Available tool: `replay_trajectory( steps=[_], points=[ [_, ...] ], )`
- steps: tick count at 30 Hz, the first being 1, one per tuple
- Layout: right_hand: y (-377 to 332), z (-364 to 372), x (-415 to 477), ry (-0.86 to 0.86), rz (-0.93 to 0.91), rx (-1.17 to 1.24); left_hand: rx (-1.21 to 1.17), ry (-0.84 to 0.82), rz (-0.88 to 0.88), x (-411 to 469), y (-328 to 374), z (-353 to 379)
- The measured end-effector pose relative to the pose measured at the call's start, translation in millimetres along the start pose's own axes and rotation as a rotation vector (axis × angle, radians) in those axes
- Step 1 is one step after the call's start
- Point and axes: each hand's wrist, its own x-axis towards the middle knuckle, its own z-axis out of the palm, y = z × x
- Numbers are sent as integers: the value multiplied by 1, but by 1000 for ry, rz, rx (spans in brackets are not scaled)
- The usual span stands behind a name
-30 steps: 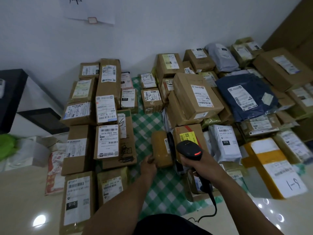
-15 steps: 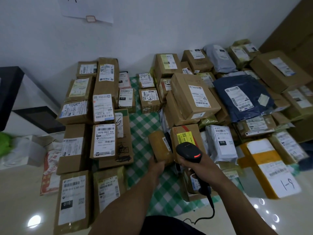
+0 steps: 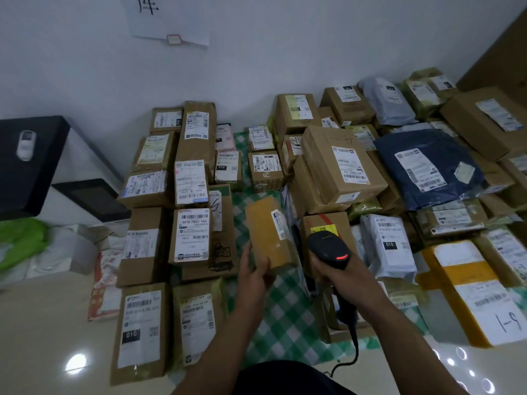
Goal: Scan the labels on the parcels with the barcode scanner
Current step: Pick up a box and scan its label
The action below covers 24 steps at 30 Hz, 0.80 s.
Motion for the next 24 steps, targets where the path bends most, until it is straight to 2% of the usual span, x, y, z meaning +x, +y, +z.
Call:
replay_trajectory(
  steps=[4,7,11,14,16,18,21,24],
  points=[
    [-14,20,2,59,-84,124,-81,-37,-4,-30,24,-8],
    [-23,37,2,44,-136,218,-15,-74,4,-41,30,-9],
    [-20,49,2,30,-173,256,214,-74,49,-49,43,-10],
    [-21,55,-2,49,-195,200,449,-156,121,-56,61,-15],
    [-21,59,-3,47,-201,208,521,-198,199,-61,69,-14],
    [-22,63,-4,34,-191,260,433,-230,225,-61,75,-17],
    [-25,65,-3,59,-166,346,190,-207,134,-58,80,-25],
    [-29,66,-4,64,-155,396,110,-204,94,-57,76,-29]
  ],
)
